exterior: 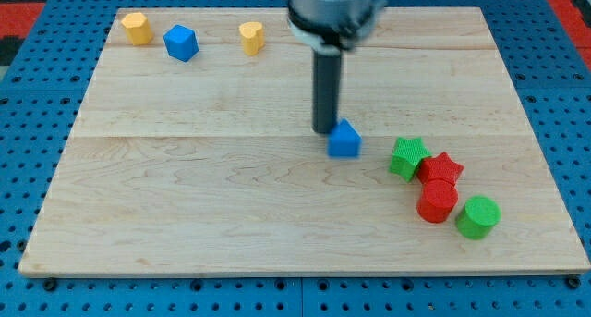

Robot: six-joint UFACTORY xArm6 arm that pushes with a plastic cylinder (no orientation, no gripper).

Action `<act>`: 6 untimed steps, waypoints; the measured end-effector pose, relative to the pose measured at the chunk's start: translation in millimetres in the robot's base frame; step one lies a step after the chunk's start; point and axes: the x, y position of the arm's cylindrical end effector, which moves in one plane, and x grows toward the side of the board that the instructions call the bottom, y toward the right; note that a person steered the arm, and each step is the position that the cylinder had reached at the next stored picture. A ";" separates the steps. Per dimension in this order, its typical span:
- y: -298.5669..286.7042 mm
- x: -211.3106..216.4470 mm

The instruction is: Push the triangle slightly right

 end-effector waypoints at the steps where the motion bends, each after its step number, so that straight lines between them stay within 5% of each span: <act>1: 11.4 28.7; 6: -48.1 40.9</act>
